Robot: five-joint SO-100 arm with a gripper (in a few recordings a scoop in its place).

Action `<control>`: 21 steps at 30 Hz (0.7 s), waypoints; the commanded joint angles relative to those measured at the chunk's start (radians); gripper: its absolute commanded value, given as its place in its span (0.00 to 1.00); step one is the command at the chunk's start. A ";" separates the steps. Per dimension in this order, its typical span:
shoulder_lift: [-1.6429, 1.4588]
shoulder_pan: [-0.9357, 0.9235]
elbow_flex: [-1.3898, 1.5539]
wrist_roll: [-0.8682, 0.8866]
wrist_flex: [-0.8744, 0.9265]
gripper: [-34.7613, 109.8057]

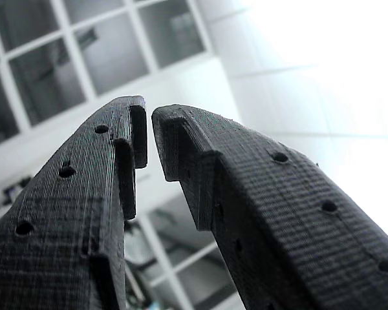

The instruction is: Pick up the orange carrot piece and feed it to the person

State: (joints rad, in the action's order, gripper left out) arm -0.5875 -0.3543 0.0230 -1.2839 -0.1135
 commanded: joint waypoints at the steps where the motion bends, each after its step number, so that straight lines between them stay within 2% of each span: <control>1: -0.176 -0.012 -0.009 -0.006 -0.029 0.22; 6: -0.178 -0.012 0.003 -0.005 -0.029 0.22; 10: -0.213 -0.018 0.132 -0.005 -0.029 0.22; 17: -0.500 -0.018 0.551 -0.003 -0.040 0.22; 21: -0.675 -0.025 0.839 0.095 -0.041 0.22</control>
State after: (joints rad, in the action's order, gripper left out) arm -0.9710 -0.3543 0.6734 -1.2502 -0.1135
